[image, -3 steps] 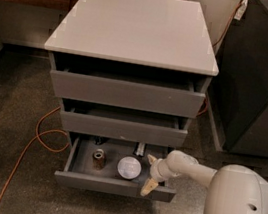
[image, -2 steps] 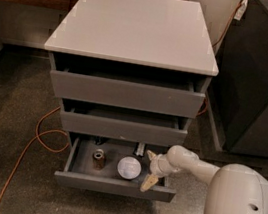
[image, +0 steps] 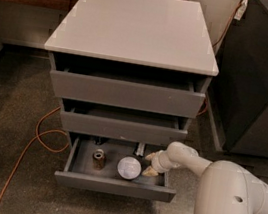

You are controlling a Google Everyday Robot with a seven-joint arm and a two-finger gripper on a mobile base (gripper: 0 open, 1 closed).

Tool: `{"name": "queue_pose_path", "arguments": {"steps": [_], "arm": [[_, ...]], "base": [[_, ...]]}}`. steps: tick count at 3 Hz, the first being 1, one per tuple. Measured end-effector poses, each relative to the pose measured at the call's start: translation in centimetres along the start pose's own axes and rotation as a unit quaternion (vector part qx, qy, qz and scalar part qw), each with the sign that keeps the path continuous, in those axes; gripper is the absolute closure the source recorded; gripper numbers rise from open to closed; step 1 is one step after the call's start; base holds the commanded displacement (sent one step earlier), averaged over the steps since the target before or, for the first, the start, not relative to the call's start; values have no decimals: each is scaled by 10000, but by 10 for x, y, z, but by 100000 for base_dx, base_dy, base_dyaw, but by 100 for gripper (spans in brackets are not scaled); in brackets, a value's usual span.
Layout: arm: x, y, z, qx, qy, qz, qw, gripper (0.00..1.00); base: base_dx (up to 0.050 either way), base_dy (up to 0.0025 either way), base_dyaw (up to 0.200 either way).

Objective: Pick rxbar blueberry from bottom drawer and place on counter

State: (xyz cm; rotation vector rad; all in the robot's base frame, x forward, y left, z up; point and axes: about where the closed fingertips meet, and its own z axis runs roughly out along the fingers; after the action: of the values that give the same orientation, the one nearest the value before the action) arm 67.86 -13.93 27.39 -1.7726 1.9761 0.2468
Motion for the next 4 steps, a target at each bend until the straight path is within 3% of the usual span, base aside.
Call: {"name": "queue_pose_path", "arguments": {"steps": [2,3,4], "arm": [[39,-3,23,-81,325,260,9991,88],[54,9,38,-261,403,399,9981,100],[60,25,55,-510,397,482,9967,100]], "base": [[0,0,0],[0,0,0],[0,0,0]]}}
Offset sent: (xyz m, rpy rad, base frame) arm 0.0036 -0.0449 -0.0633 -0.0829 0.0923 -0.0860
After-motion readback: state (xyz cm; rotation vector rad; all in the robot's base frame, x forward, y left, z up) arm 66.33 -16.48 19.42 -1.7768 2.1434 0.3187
